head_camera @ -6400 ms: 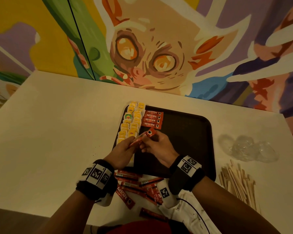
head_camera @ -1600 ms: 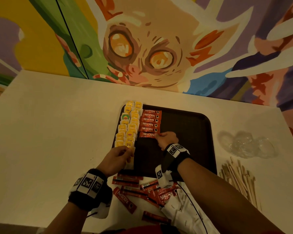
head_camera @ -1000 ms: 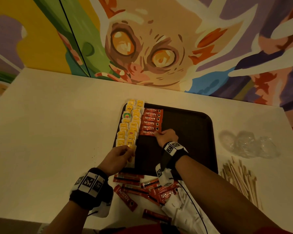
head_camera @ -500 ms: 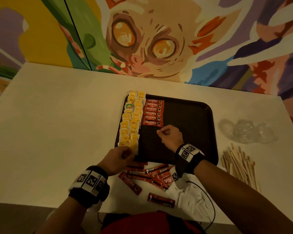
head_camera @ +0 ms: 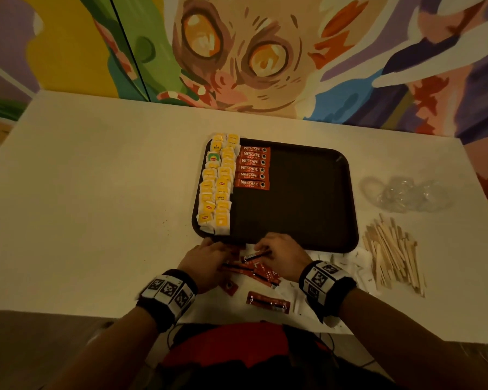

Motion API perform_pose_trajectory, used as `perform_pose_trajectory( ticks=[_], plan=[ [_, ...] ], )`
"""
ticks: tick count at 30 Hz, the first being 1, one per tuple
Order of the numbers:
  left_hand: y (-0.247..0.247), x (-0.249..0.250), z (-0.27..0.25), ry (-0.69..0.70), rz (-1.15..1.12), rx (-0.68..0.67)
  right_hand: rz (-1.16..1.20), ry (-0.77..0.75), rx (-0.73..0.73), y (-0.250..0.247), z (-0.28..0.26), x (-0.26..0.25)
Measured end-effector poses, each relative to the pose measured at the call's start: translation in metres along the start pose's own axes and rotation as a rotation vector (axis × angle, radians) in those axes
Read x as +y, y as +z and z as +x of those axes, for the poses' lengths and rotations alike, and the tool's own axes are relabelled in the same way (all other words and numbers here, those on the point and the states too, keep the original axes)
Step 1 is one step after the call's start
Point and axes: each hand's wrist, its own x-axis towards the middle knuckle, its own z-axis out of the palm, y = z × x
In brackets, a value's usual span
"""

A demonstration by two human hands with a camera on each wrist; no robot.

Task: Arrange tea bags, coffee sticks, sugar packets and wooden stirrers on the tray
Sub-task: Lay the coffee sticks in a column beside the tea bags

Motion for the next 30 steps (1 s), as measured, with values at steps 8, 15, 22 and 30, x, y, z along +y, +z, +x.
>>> perform_pose_trajectory(
  ticks=[8,15,22,30],
  plan=[
    [0.011,0.002,0.005,0.037,0.05,0.02,-0.223,-0.053,-0.068,0.004,0.001,-0.006],
    [0.018,-0.011,0.006,-0.026,-0.217,0.158,-0.241,-0.045,-0.052,0.004,0.001,-0.005],
    [0.006,-0.012,0.003,-0.138,-0.652,0.325,-0.224,-0.053,-0.044,0.003,0.0,-0.007],
    [-0.009,-0.004,0.004,-0.171,-1.046,0.287,-0.211,-0.106,-0.007,0.008,0.003,-0.009]
  ],
)
